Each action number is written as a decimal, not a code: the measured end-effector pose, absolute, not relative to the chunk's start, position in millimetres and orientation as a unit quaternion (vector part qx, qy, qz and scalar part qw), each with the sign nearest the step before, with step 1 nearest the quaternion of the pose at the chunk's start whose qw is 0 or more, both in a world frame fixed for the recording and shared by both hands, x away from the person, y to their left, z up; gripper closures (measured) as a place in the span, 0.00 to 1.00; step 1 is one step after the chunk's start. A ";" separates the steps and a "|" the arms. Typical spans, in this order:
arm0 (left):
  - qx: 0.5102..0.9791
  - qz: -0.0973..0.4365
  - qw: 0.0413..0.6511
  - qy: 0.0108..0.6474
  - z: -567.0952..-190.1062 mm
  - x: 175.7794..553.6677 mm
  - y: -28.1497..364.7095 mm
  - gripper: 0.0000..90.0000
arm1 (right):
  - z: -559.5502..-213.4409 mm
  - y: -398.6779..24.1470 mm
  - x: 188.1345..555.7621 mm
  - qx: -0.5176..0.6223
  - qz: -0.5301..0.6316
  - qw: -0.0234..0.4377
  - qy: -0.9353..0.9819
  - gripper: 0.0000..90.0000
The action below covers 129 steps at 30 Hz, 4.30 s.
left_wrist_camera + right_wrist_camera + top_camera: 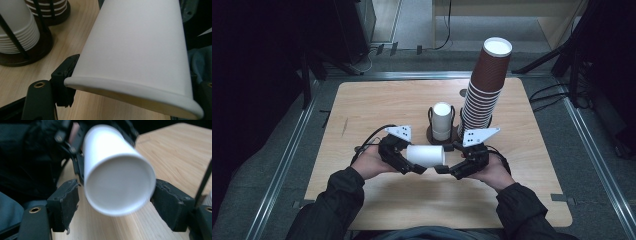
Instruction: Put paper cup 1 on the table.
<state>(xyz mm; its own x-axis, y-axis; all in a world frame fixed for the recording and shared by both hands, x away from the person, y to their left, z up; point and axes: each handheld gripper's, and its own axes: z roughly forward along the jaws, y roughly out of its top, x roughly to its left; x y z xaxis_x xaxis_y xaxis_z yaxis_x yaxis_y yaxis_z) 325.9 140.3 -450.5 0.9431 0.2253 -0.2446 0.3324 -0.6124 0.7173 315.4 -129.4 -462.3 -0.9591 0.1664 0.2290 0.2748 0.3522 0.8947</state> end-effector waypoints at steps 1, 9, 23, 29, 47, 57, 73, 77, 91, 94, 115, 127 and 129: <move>0.895 -0.067 0.411 0.157 -449.4 326.1 141.5 0.27 | -463.0 -129.6 315.9 -0.136 -0.545 0.046 -0.826 0.26; 0.913 -0.039 0.372 0.163 -445.6 327.0 150.3 0.27 | -471.3 -124.4 315.6 -0.135 -0.495 0.021 -0.858 0.26; 0.942 -0.026 0.293 0.159 -453.7 332.9 138.5 0.27 | -480.5 -118.1 315.8 -0.135 -0.452 0.007 -0.882 0.27; 0.955 -0.013 0.252 0.153 -457.6 331.4 131.7 0.27 | -483.2 -115.3 314.6 -0.134 -0.438 0.009 -0.889 0.27; 0.969 -0.032 0.207 0.132 -468.4 326.1 111.9 0.27 | -490.3 -103.4 309.4 -0.104 -0.408 0.003 -0.907 0.27; 0.974 -0.043 0.197 0.104 -470.4 316.6 100.8 0.27 | -495.3 -91.7 303.2 -0.078 -0.387 0.011 -0.919 0.32; 0.964 -0.022 0.241 0.108 -464.3 314.8 107.1 0.14 | -489.7 -95.2 302.8 -0.065 -0.398 -0.003 -0.915 0.38; 0.951 -0.032 0.278 0.131 -460.4 319.9 117.7 0.09 | -487.2 -101.4 305.5 -0.072 -0.412 -0.010 -0.908 0.38; 0.914 -0.038 0.370 0.164 -446.6 324.1 138.4 0.08 | -480.3 -112.2 311.1 -0.096 -0.466 0.001 -0.880 0.38; 0.909 -0.040 0.381 0.163 -445.1 323.5 138.4 0.08 | -479.3 -113.6 311.8 -0.095 -0.477 0.005 -0.874 0.38; 0.894 -0.064 0.423 0.136 -440.6 321.6 137.9 0.25 | -478.3 -111.8 309.8 -0.087 -0.494 0.028 -0.865 0.38; 0.893 -0.073 0.413 0.163 -439.5 330.5 147.0 0.30 | -479.9 -110.9 314.3 -0.119 -0.474 0.030 -0.872 0.26; 0.896 -0.068 0.406 0.166 -438.9 331.3 148.6 0.30 | -480.1 -111.6 314.6 -0.127 -0.468 0.028 -0.874 0.26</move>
<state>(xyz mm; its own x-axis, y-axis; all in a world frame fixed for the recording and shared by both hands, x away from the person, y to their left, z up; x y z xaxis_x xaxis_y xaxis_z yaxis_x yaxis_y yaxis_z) 331.3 148.6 -438.9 0.9352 0.2427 -0.2578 0.3539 -0.6153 0.7044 314.6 -111.6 -480.1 -0.9664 0.1951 0.1674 0.2475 0.5301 0.8110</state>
